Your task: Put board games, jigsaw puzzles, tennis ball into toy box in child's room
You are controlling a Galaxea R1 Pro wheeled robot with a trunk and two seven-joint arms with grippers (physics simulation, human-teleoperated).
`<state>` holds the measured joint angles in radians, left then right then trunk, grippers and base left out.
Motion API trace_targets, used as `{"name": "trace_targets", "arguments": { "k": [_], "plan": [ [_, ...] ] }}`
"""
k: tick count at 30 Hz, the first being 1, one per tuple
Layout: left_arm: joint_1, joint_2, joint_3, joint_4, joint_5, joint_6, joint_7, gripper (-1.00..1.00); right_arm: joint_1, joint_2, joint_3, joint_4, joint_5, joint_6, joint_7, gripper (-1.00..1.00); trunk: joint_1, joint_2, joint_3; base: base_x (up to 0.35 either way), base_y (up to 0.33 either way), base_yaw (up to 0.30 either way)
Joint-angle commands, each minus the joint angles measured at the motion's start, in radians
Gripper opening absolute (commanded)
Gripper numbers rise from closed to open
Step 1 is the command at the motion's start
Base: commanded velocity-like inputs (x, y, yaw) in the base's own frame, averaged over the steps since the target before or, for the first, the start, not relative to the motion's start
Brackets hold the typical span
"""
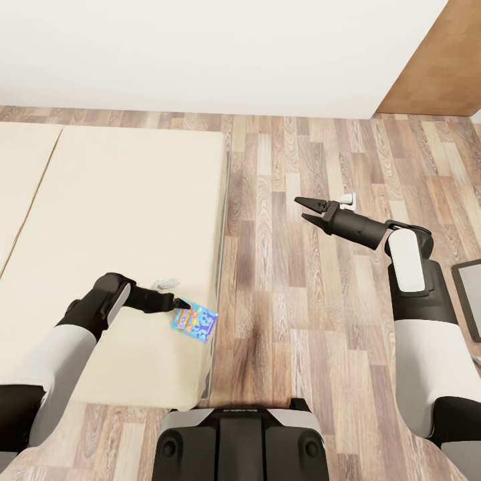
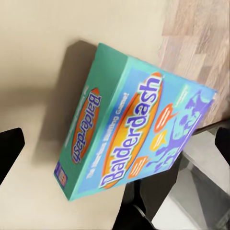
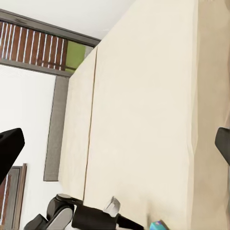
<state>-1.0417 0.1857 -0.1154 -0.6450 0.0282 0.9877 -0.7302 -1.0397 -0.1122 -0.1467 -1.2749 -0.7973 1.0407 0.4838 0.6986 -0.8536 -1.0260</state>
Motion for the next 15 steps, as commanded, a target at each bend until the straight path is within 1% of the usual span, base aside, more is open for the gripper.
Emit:
{"name": "trace_targets", "arguments": {
  "k": [1, 4, 6, 7, 9, 10, 11, 12, 13, 14, 15],
  "plan": [
    [-0.001, 0.009, -0.004, -0.002, 0.003, 0.005, -0.027, 1.0, -0.001, 0.0, -0.002, 0.0, 0.009, 0.004, 0.009, 1.0, 0.0, -0.001, -0.001, 0.0, 0.0, 0.0],
    [-0.001, 0.024, -0.004, -0.004, 0.001, 0.005, -0.071, 1.0, 0.0, 0.0, -0.002, 0.0, 0.009, 0.004, 0.01, 1.0, 0.0, -0.001, -0.001, 0.0, 0.0, 0.0],
    [-0.001, 0.032, -0.004, -0.005, 0.001, 0.005, -0.087, 1.0, 0.0, 0.0, -0.002, 0.0, 0.009, 0.004, 0.01, 1.0, 0.0, -0.001, -0.001, 0.0, 0.0, 0.0],
    [-0.001, 0.045, -0.004, -0.005, 0.001, 0.004, -0.1, 1.0, -0.001, 0.0, -0.002, 0.0, 0.009, 0.004, 0.01, 1.0, 0.0, -0.001, -0.001, 0.0, 0.0, 0.0],
    [-0.001, 0.061, -0.004, -0.007, 0.002, 0.004, -0.114, 1.0, -0.001, -0.001, -0.002, -0.001, 0.009, 0.004, 0.01, 1.0, 0.0, -0.001, -0.001, 0.0, 0.0, 0.0],
    [-0.001, 0.082, -0.004, -0.013, 0.003, 0.004, -0.133, 1.0, 0.0, -0.002, -0.002, -0.002, 0.009, 0.004, 0.01, 1.0, 0.0, -0.001, -0.001, 0.0, 0.0, 0.0],
    [-0.001, 0.093, -0.004, -0.019, 0.003, 0.005, -0.146, 1.0, -0.001, -0.003, -0.003, -0.002, 0.01, 0.005, 0.01, 1.0, 0.0, -0.001, -0.001, 0.0, 0.0, 0.0],
    [-0.001, 0.115, -0.004, -0.031, 0.004, 0.005, -0.181, 1.0, -0.001, -0.005, -0.003, -0.002, 0.01, 0.005, 0.01, 1.0, 0.0, -0.001, -0.001, 0.0, 0.0, 0.0],
    [-0.001, 0.127, -0.005, -0.039, 0.004, 0.005, -0.203, 1.0, -0.001, -0.006, -0.003, -0.003, 0.01, 0.006, 0.01, 1.0, 0.0, -0.001, -0.001, 0.0, 0.0, 0.0],
    [-0.001, 0.152, -0.005, -0.054, 0.003, 0.004, -0.258, 1.0, 0.0, -0.008, -0.003, -0.006, 0.009, 0.007, 0.011, 1.0, 0.0, -0.001, -0.001, 0.0, 0.0, 0.0],
    [-0.001, 0.166, -0.005, -0.061, 0.003, 0.004, -0.289, 1.0, 0.0, -0.009, -0.003, -0.007, 0.009, 0.007, 0.011, 1.0, 0.0, -0.001, -0.001, 0.0, 0.0, 0.0]
  ]
}}
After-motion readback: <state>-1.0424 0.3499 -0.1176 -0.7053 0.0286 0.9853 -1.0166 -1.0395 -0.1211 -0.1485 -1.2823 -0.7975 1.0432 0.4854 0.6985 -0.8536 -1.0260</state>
